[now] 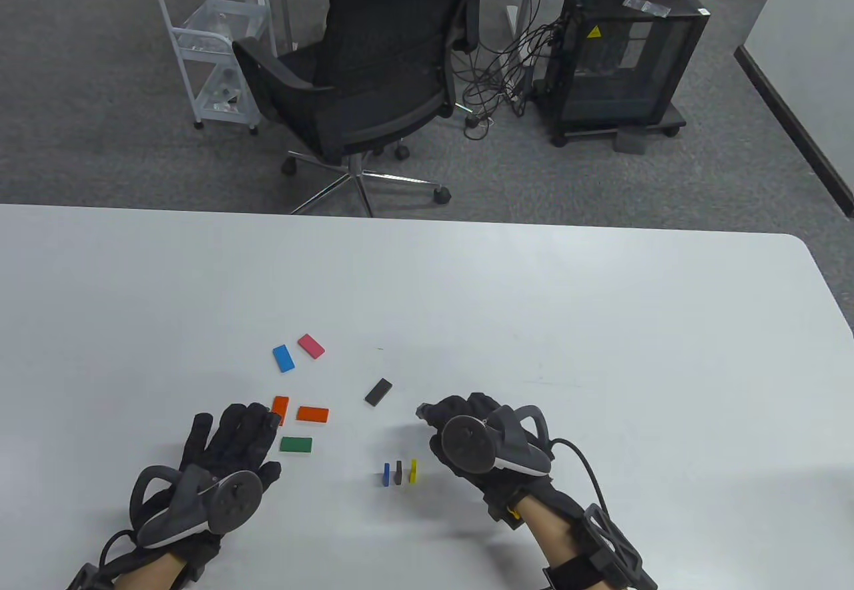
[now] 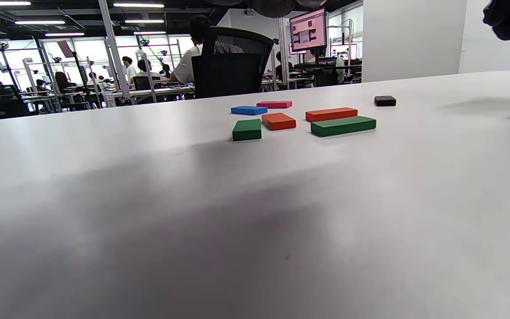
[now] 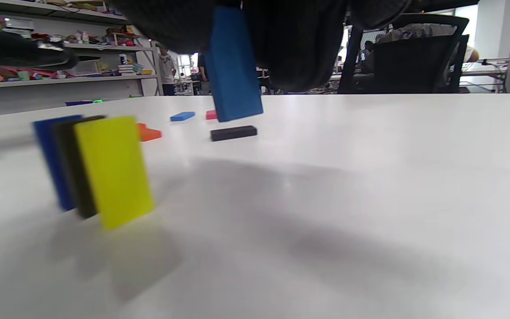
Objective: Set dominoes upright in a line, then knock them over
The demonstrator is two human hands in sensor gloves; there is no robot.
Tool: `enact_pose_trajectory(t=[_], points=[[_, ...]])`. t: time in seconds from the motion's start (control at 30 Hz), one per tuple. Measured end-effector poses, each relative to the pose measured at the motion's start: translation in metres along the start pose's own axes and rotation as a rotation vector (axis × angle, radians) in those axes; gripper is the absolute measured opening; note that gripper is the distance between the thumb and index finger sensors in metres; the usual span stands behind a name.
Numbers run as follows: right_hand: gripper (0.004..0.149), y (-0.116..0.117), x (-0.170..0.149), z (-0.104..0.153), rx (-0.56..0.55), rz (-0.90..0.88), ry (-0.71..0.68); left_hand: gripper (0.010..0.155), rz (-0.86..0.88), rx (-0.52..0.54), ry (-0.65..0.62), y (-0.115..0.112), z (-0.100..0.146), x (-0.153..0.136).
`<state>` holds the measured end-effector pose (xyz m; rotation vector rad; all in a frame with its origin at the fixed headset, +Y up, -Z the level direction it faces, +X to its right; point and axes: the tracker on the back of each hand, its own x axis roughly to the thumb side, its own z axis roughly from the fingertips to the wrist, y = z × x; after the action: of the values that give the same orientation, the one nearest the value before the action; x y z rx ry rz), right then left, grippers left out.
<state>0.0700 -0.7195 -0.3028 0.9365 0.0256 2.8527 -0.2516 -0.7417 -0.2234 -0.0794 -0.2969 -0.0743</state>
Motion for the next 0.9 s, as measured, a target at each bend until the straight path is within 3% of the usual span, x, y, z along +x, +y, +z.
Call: enact_pose_trajectory(t=[0.9], points=[[0.056, 0.036, 0.010, 0.012, 0.081, -0.077, -0.053, 0.067, -0.001, -0.013, 0.000, -0.001, 0.000, 0.000]])
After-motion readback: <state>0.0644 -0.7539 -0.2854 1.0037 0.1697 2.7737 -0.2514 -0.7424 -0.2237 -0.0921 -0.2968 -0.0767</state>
